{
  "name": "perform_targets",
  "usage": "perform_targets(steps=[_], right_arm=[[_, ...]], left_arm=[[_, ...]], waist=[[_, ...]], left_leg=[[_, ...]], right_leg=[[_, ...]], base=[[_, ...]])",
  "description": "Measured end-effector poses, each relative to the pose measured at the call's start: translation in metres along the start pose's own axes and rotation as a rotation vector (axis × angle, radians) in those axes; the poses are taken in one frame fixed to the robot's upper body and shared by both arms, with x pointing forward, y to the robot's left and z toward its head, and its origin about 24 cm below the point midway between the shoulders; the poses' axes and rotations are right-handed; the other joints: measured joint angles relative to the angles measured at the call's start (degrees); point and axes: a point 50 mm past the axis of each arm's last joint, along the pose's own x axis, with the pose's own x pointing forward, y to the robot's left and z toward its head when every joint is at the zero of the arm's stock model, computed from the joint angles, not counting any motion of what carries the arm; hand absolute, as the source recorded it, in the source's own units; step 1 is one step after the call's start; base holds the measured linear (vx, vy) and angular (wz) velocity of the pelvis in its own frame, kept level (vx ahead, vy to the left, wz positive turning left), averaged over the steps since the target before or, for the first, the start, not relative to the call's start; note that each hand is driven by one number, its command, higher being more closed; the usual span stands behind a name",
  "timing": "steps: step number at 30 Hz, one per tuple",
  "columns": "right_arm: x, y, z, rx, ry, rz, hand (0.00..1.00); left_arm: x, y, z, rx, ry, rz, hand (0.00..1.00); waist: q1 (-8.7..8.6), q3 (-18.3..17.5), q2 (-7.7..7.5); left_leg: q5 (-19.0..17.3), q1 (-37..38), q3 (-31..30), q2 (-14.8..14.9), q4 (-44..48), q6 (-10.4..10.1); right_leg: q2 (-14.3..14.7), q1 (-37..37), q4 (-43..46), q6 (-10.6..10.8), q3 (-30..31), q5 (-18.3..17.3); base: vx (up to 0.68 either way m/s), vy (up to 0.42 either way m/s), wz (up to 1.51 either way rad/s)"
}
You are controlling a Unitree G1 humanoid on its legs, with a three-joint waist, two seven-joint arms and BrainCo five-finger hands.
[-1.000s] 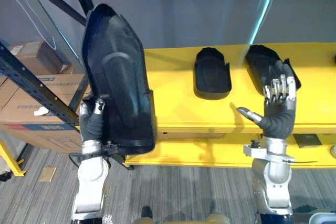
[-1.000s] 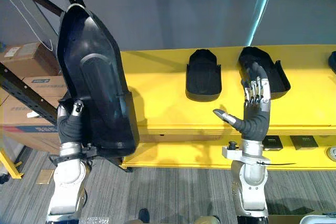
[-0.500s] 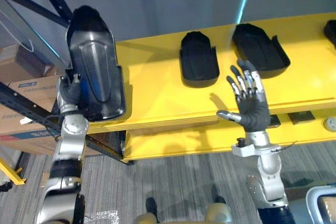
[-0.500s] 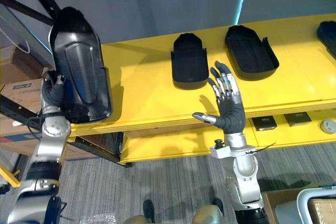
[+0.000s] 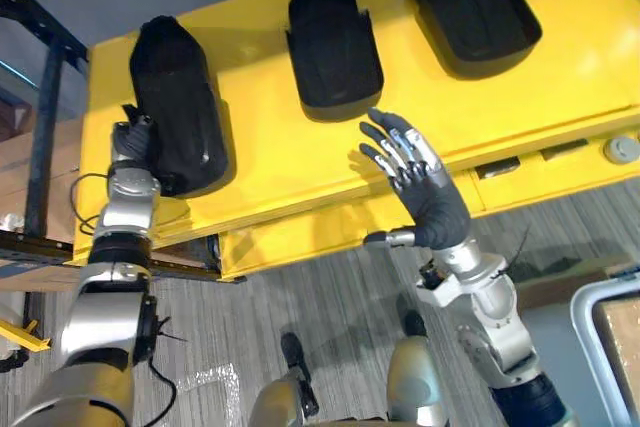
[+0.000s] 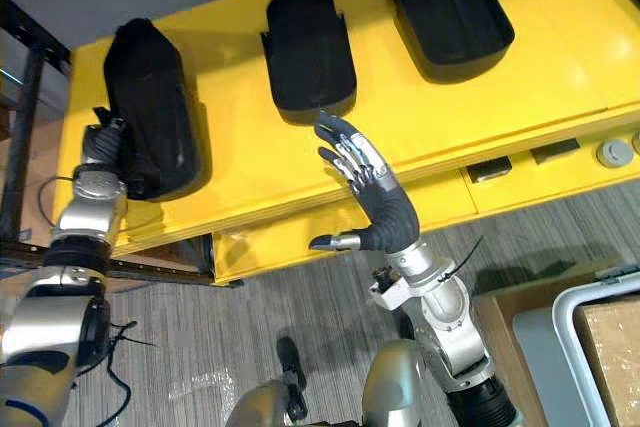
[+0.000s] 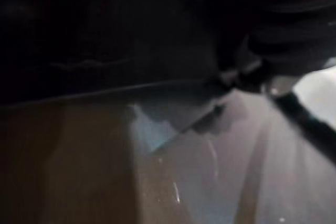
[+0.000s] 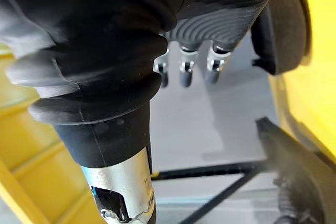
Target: Walk over and take plastic housings, then place them on the shelf
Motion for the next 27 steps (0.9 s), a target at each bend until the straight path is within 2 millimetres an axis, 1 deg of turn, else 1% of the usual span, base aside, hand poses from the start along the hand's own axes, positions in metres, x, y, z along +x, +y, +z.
perform_targets(steps=[5, 8, 9, 15, 17, 19, 23, 25, 27], right_arm=[[0.001, 0.007, -0.002, 0.023, 0.007, 0.018, 0.0], [0.0, 0.006, -0.003, 0.02, 0.012, 0.002, 0.0], [0.0, 0.005, -0.003, 0.018, 0.014, 0.002, 0.0], [-0.006, 0.004, -0.005, 0.021, 0.041, -0.021, 0.0], [-0.008, 0.005, -0.006, 0.024, 0.051, -0.027, 0.0], [-0.009, 0.004, -0.007, 0.023, 0.056, -0.028, 0.0], [-0.01, 0.004, -0.007, 0.021, 0.058, -0.027, 0.0], [-0.011, 0.003, -0.007, 0.02, 0.062, -0.034, 0.0], [-0.017, 0.001, -0.007, 0.017, 0.075, -0.053, 0.0]], left_arm=[[0.003, 0.008, 0.0, -0.014, 0.026, -0.007, 1.0], [0.005, 0.016, 0.001, -0.002, 0.025, -0.008, 1.0], [0.005, 0.017, 0.002, 0.0, 0.025, -0.012, 0.0], [0.007, 0.016, 0.011, -0.007, 0.006, -0.035, 0.0], [0.007, 0.019, 0.012, -0.003, 0.002, -0.029, 0.0], [0.008, 0.026, 0.012, 0.003, -0.001, -0.003, 0.0], [0.009, 0.03, 0.013, -0.019, -0.005, 0.054, 0.0], [0.009, 0.031, 0.015, -0.062, -0.02, 0.082, 0.0], [0.009, 0.035, 0.023, -0.118, -0.04, 0.144, 0.0]], waist=[[0.24, 0.5, -0.19], [0.27, 0.9, -0.66], [0.28, 1.0, -0.69], [0.42, 1.0, -0.7], [0.36, 1.0, -0.7], [0.04, 1.0, -0.7], [-0.15, 1.0, -0.7], [-0.38, 1.0, -0.7], [-0.34, 0.9, -0.7]], left_leg=[[0.0, -0.2, 0.8, 0.1, 0.1, 0.0], [0.0, -1.0, 1.6, 0.2, 1.3, 0.0], [0.0, -1.1, 1.6, 0.3, 1.3, 0.0], [0.0, -1.6, 1.6, 0.6, 1.7, 0.0], [0.0, -1.6, 1.6, 0.6, 1.7, 0.0], [0.0, -1.5, 1.8, 0.7, 1.7, 0.0], [0.0, -0.8, 2.9, 0.8, 1.7, -0.1], [0.0, -0.6, 3.0, 0.9, 1.7, -0.1], [0.0, -0.3, 3.2, 1.2, 1.6, -0.1]], right_leg=[[0.1, -1.1, 1.4, -0.3, 0.5, -0.6], [0.1, -1.7, 1.8, -0.3, 1.0, -0.7], [0.2, -1.7, 1.8, -0.3, 0.9, -0.7], [0.3, -1.7, 1.9, -0.3, 0.5, -0.7], [0.3, -1.8, 1.9, -0.3, 0.5, -0.7], [0.4, -1.8, 1.9, -0.3, 0.9, -0.6], [0.6, -1.6, 1.8, -0.3, 1.4, -0.6], [0.7, -1.5, 1.6, -0.3, 1.5, -0.5], [1.1, -1.2, 1.0, -0.4, 1.6, 0.0]], base=[[0.0, -0.003, -0.02], [-0.01, -0.007, -0.03], [0.0, 0.0, 0.0], [-0.01, -0.004, 0.03], [0.0, 0.0, 0.0], [0.01, -0.003, -0.05], [0.01, -0.002, -0.1], [0.0, -0.007, -0.04], [0.0, -0.007, -0.09]])
